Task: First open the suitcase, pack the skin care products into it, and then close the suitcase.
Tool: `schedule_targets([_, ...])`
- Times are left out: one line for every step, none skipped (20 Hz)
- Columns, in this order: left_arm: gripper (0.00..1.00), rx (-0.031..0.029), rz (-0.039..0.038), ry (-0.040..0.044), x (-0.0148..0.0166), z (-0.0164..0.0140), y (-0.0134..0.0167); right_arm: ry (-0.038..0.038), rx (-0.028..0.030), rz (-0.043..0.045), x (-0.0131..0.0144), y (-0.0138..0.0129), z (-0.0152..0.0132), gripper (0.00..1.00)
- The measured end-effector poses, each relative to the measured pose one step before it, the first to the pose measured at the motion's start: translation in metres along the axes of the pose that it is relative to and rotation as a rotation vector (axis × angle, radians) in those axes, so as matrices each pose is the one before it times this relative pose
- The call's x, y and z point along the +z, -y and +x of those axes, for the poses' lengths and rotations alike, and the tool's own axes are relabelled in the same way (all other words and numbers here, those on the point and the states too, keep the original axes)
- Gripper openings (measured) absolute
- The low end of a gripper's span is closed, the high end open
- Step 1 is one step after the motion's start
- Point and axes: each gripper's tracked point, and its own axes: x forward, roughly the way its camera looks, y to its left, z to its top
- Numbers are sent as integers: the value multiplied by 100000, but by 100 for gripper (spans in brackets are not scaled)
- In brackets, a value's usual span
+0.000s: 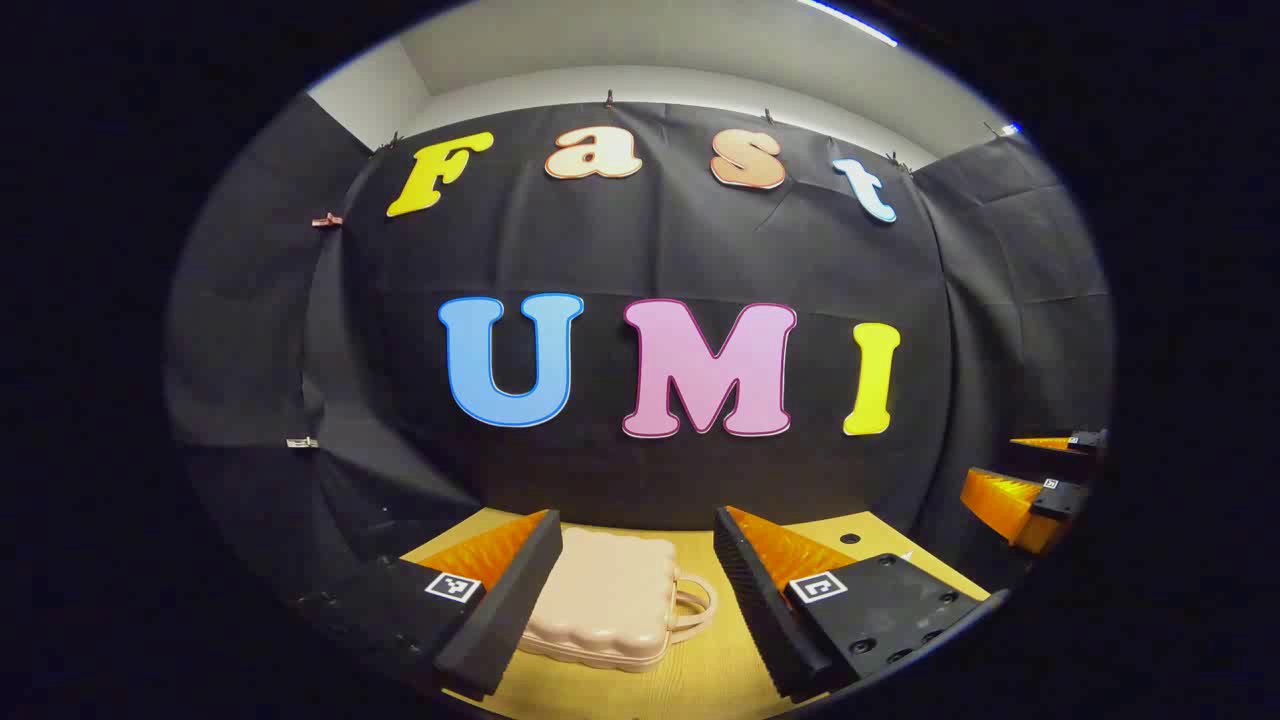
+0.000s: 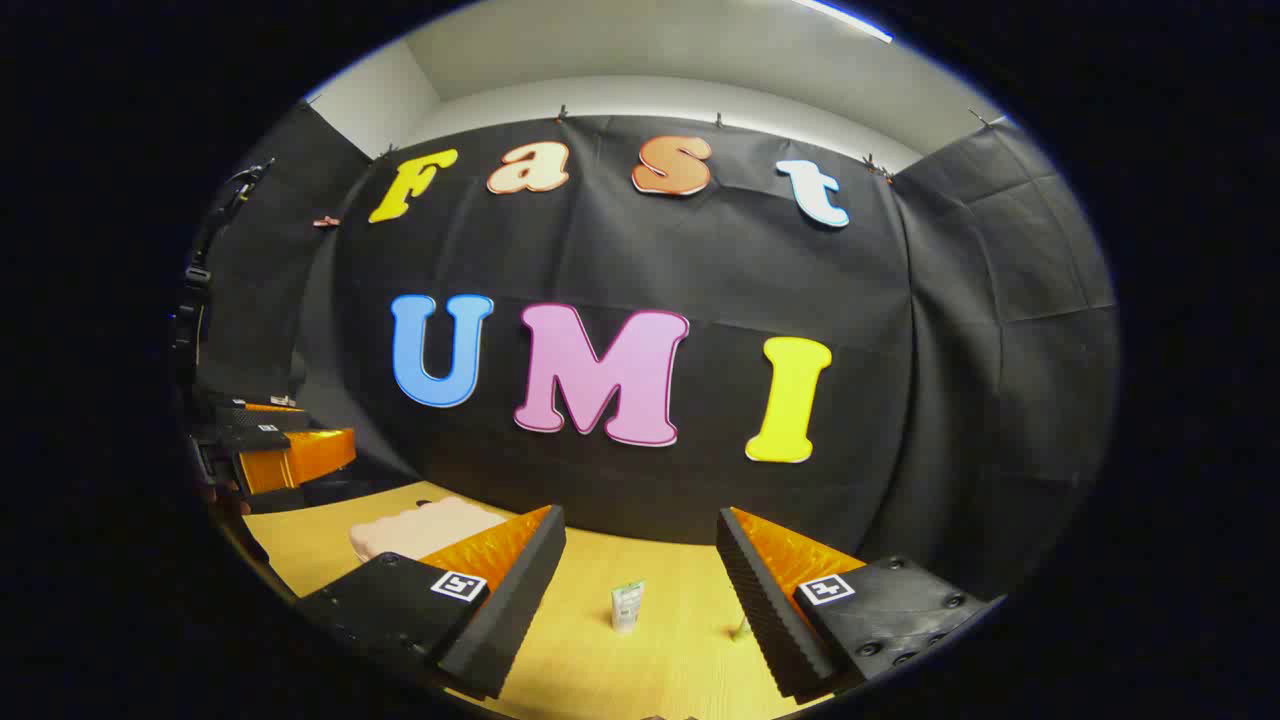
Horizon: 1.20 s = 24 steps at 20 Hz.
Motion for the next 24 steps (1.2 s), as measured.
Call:
schedule_targets([96,-232,-885,122,113,126,-368,540,-2210,280,123,285,-190,96])
schedule_targets([96,-465,-792,-540,-176,29,-464,-248,-2018,-34,-91,23,-231,97])
schedule_targets([95,-390,-105,-1354,-306,5,-416,-1293,-1385,-884,-341,-276,-166,96])
schedule_targets([96,368,888,-1458,-535,-105,-558,-1843,-1769,-540,-498,-204,-103,96])
schedule_targets([96,292,1215,-1230,-227,-119,-736,-2076,-1536,807,-426,-191,-365,97])
schedule_targets([96,-235,986,-1317,-255,-299,-699,-2331,-1425,1609,-335,-355,-633,96])
schedule_targets([96,-480,664,129,133,-560,-657,-1184,-1411,1665,-134,-314,-719,96])
schedule_targets([96,-539,569,1282,293,-763,-678,-491,-1409,709,16,-293,-667,97])
schedule_targets([96,-140,863,1486,385,-723,-740,-953,-1174,383,-125,-376,-708,96])
schedule_targets([96,-202,913,1017,83,-692,-716,16,-612,289,79,-387,-614,96])
schedule_targets([96,-488,532,275,-160,-571,-549,1514,-1316,302,537,-178,-622,96])
schedule_targets([95,-1175,-346,-307,-102,-514,-269,1606,-1673,-111,621,24,-463,97])
schedule_targets([95,-1836,-1146,-393,-245,-556,-19,1294,-1628,-139,533,-28,-294,96])
schedule_targets([96,-2141,-1467,-550,-207,-366,204,1128,-1573,192,530,-98,-360,96])
schedule_targets([96,-1871,-1216,-561,-174,-156,230,97,-1069,534,250,-108,-239,94])
schedule_targets([96,-994,-628,-1062,-351,-13,118,-1430,102,1065,-229,-330,-331,96])
schedule_targets([96,-415,-211,-1076,-341,181,137,-1084,959,693,-410,-512,-314,96])
schedule_targets([96,-1672,-284,-1308,-206,362,510,-697,-131,-940,-467,-71,-150,98])
schedule_targets([95,-2029,-385,-399,-216,484,759,-536,-401,-1160,-547,139,140,96])
schedule_targets([95,-1601,-766,-845,12,850,578,-1272,563,-726,-490,-71,333,96])
schedule_targets([96,-1136,-1333,-1502,-110,1252,442,-1501,1730,-340,-430,-402,361,97])
schedule_targets([96,-1890,-1811,-1181,9,1441,756,-29,1093,-706,-34,-48,584,96])
schedule_targets([96,-2099,-1503,-1442,-244,1680,992,859,101,-926,355,461,674,97])
schedule_targets([96,-1829,-652,-1829,-310,1965,937,632,126,-310,225,519,783,96])
